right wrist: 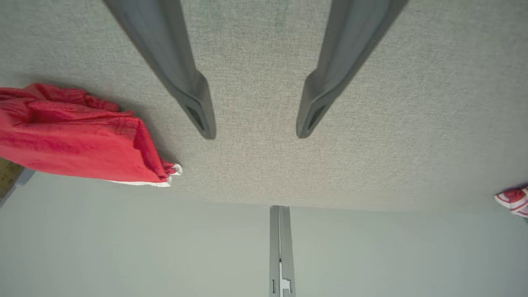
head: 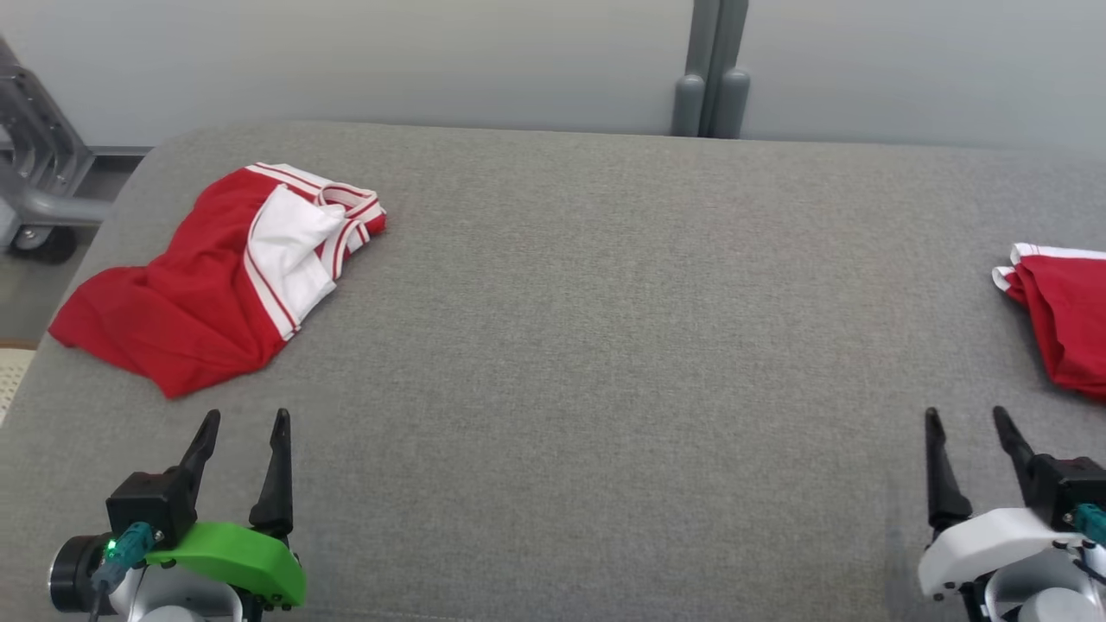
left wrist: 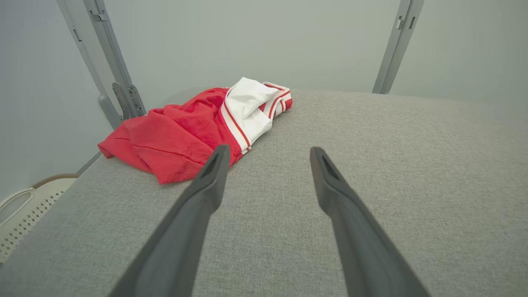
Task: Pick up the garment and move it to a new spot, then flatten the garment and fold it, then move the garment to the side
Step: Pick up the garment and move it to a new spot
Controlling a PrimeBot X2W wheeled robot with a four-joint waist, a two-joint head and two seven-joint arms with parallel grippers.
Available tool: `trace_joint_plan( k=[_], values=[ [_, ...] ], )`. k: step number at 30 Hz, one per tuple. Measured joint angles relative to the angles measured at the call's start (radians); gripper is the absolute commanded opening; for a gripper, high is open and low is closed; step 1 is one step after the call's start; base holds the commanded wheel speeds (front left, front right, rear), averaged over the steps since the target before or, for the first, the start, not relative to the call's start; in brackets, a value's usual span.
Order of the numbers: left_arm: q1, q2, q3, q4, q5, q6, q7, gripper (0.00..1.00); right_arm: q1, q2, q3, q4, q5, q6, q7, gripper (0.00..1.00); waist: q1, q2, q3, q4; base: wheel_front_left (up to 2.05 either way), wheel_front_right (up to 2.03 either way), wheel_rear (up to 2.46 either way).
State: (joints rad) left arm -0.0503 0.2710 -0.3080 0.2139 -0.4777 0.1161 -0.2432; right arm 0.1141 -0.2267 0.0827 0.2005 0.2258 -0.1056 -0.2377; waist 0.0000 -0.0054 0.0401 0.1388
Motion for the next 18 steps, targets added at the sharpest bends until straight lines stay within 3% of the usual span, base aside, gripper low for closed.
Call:
trace_joint_plan(
  k=[12,18],
  values=[
    [0.103,-0.006,0.142,-0.002,-0.002,0.003,-0.005,1.00,-0.062,0.049,0.185,-0.034,-0.060,0.087,-0.001,1.00,0.0000,0.0000,-0.028,0.142,0.00,0.00,0.00],
    [0.138,-0.018,0.215,-0.010,-0.002,0.005,-0.006,1.00,-0.098,0.066,0.215,-0.033,-0.075,0.101,-0.005,1.00,0.0000,0.0000,-0.030,0.222,0.00,0.00,0.00]
  ],
)
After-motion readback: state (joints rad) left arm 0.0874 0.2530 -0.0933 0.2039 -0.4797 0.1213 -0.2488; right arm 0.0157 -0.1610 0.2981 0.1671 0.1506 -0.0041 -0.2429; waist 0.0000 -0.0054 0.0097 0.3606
